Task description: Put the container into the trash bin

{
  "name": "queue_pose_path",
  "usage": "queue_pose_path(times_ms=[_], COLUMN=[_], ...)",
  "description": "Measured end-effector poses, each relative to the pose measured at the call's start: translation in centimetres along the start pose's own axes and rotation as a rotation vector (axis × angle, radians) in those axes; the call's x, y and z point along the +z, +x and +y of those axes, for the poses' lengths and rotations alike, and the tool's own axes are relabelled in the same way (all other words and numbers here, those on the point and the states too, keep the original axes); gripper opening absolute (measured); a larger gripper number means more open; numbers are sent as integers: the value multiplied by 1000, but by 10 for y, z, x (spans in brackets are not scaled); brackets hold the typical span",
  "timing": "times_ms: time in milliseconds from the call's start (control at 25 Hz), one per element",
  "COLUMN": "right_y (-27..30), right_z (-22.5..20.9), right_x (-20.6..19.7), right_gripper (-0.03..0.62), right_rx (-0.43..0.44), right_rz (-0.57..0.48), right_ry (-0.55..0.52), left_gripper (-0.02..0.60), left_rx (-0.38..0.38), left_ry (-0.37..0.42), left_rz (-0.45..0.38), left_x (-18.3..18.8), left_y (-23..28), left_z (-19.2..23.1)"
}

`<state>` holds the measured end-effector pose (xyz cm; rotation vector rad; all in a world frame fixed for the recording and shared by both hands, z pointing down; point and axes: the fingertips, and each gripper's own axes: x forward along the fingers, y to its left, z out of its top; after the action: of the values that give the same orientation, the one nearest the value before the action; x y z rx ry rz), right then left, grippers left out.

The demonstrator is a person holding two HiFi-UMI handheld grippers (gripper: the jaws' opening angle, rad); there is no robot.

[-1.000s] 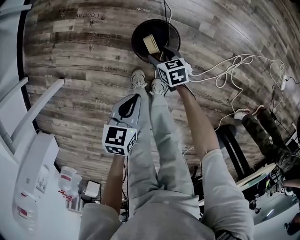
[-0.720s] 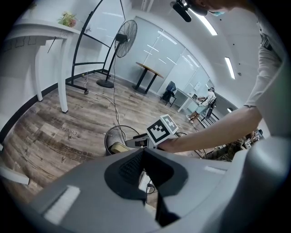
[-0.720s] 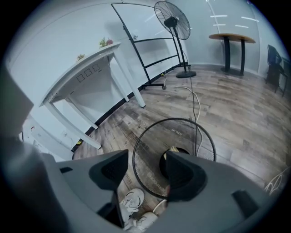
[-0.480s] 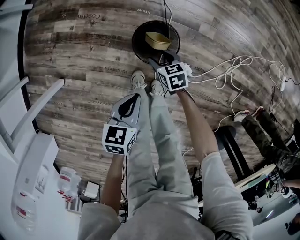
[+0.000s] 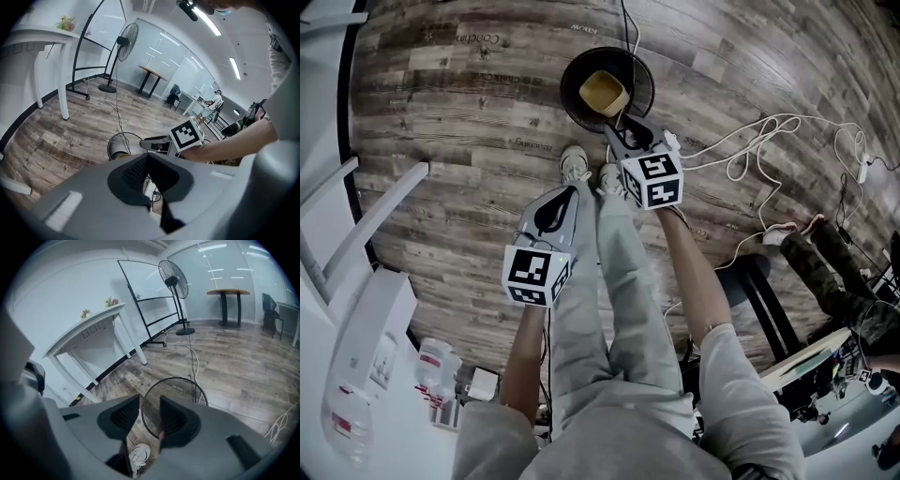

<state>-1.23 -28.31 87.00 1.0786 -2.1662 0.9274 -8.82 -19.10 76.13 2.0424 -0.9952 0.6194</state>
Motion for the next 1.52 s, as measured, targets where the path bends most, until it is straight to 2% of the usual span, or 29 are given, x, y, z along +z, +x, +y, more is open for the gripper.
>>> queue_pose_path(times_ms=[440, 800, 1160, 1520], right_y=[-77, -140, -176, -209], right_z=[7, 29, 39, 43], right_x=[16, 10, 38, 72], right_gripper=[69, 44, 17, 15], right_rx=[-61, -85, -104, -123], right_rz=[-130, -168, -229, -266], right_ry=[11, 39, 47, 14], left_gripper=[11, 11, 11, 11], left_rx=[-3, -13, -9, 7], left_ry=[27, 40, 61, 83], left_rz=[-13, -21, -39, -77], left_x=[14, 26, 44, 75], left_y=[7, 8, 0, -27], left_z=[-4, -16, -28, -44])
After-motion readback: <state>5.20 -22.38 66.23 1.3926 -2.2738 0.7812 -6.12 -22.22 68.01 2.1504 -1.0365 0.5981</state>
